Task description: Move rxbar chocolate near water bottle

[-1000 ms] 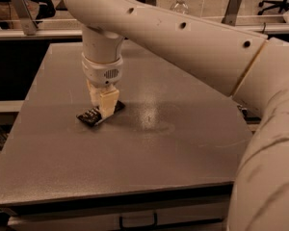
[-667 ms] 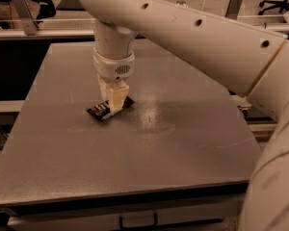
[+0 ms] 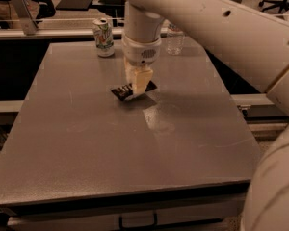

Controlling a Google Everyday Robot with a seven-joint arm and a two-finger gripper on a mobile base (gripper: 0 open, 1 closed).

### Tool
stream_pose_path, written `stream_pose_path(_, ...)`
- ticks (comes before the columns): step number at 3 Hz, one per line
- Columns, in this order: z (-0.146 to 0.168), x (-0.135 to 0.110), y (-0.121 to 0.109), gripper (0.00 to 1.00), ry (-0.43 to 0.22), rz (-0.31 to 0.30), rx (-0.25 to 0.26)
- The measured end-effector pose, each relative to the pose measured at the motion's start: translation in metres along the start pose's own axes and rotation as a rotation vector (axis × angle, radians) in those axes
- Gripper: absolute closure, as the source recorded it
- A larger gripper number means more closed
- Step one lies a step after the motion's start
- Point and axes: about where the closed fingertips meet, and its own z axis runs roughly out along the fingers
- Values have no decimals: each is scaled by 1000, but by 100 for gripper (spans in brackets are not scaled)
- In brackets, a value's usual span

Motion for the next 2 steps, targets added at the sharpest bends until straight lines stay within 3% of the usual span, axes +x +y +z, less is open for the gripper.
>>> stream_pose_path(1,-13,53,-19,100,18,120,34)
stream_pose_path(2,-21,124,-42,100,44,281,79)
